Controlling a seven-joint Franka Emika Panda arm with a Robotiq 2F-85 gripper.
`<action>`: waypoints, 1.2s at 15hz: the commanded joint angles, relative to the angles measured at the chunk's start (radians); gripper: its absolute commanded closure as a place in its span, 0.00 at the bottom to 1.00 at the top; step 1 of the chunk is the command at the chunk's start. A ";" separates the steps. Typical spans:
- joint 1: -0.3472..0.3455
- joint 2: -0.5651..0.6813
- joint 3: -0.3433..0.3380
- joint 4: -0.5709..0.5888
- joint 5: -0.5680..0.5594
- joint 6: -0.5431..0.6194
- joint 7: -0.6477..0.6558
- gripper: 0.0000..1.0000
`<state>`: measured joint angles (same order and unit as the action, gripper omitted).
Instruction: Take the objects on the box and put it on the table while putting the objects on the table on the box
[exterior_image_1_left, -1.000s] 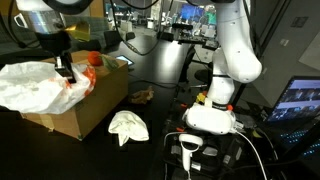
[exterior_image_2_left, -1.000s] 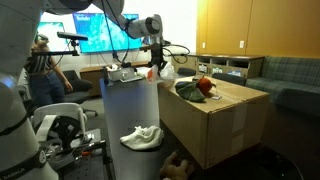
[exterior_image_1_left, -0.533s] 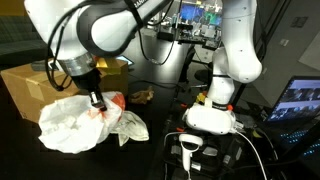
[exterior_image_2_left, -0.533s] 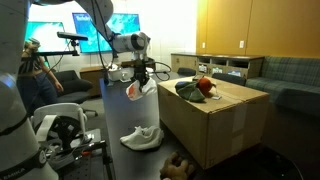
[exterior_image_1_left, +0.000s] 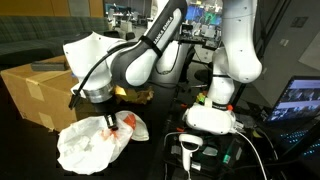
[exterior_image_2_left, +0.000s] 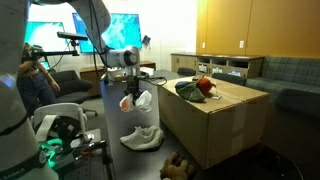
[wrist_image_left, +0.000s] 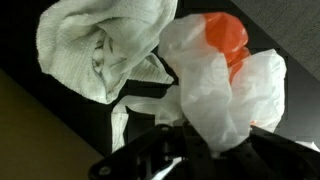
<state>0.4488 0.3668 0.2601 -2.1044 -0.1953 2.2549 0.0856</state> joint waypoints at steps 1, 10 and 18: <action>0.002 0.032 0.007 0.000 -0.002 0.148 0.066 0.93; 0.049 0.138 0.032 0.066 -0.010 0.150 -0.005 0.95; 0.114 0.140 0.019 0.053 -0.051 0.179 0.037 0.65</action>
<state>0.5435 0.5148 0.2887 -2.0568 -0.2174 2.4231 0.0991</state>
